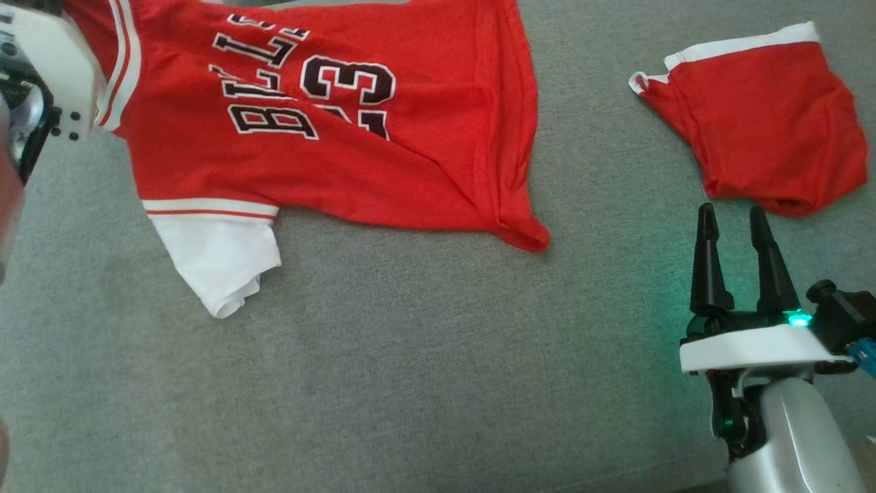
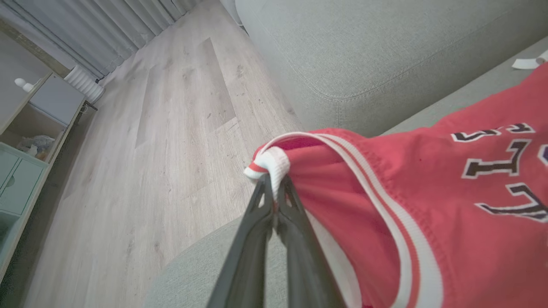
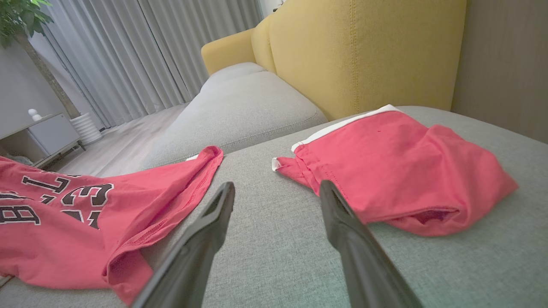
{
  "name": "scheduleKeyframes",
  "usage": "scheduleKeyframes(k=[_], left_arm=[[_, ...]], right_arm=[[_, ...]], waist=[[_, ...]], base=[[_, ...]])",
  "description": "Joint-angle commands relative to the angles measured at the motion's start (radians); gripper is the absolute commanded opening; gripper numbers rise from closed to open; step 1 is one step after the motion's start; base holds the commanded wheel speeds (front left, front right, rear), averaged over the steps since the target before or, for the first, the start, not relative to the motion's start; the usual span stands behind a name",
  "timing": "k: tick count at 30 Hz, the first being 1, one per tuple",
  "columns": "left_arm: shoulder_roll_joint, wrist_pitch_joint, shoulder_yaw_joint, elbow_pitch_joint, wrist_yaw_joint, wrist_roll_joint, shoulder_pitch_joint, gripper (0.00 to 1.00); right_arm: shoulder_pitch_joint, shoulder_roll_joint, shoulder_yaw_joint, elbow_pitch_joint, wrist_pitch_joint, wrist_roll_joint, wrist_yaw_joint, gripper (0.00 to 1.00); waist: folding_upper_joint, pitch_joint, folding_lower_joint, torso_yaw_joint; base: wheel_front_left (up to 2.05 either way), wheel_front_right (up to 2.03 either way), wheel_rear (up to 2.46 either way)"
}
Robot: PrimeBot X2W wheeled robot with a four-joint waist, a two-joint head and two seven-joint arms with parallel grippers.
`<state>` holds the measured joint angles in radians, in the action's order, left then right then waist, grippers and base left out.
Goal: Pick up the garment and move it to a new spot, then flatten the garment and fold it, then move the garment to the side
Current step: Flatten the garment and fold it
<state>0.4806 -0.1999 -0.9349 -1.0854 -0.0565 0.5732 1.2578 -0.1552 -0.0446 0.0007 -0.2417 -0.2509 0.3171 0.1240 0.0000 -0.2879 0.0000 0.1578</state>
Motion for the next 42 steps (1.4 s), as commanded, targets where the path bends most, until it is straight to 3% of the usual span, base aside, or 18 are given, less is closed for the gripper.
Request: scheduleKeyframes(k=[1,3,4,14,24,33,38,42], left_arm=[[0.044,-0.007,0.019,0.020,-0.005,-0.007,0.066,0.00],[0.036,-0.008,0.019,0.023,-0.005,-0.003,0.070,0.00],[0.033,0.005,0.020,0.027,0.004,-0.005,0.074,1.00],[0.019,0.107,0.048,0.017,0.078,0.017,0.042,1.00],[-0.005,0.389,0.135,0.143,0.153,0.100,-0.123,1.00],[-0.018,0.460,0.197,0.489,0.331,0.111,-0.500,1.00],[-0.040,0.461,0.315,0.769,0.453,0.062,-0.743,1.00],[-0.078,0.461,0.408,0.925,0.496,0.001,-0.918,1.00]], right_arm=[[-0.029,-0.006,0.030,0.025,-0.011,0.009,0.007,1.00],[-0.030,-0.006,0.034,0.024,-0.011,0.011,0.007,1.00],[-0.031,-0.006,0.035,0.024,-0.011,0.011,0.007,1.00],[-0.023,-0.006,0.035,0.020,-0.011,-0.004,0.007,1.00],[0.007,-0.006,0.008,0.024,-0.011,-0.048,0.007,1.00],[0.048,-0.006,-0.023,0.034,-0.011,-0.087,0.007,1.00],[0.057,-0.006,-0.029,0.034,-0.011,-0.099,0.007,1.00],[0.056,-0.006,-0.025,0.034,-0.011,-0.102,0.007,1.00]], waist=[[0.0000,-0.001,0.0000,0.003],[0.0000,-0.002,0.0000,0.005],[0.0000,-0.003,0.0000,0.005],[0.0000,0.026,0.0000,-0.022],[0.0000,0.103,0.0000,-0.110],[0.0000,0.152,0.0000,-0.206],[0.0000,0.163,0.0000,-0.231],[0.0000,0.165,0.0000,-0.237]], base=[[0.00,0.00,0.00],[0.00,0.00,0.00],[0.00,0.00,0.00],[0.00,0.00,0.00],[0.00,0.00,0.00],[0.00,0.00,0.00],[0.00,0.00,0.00],[0.00,0.00,0.00]])
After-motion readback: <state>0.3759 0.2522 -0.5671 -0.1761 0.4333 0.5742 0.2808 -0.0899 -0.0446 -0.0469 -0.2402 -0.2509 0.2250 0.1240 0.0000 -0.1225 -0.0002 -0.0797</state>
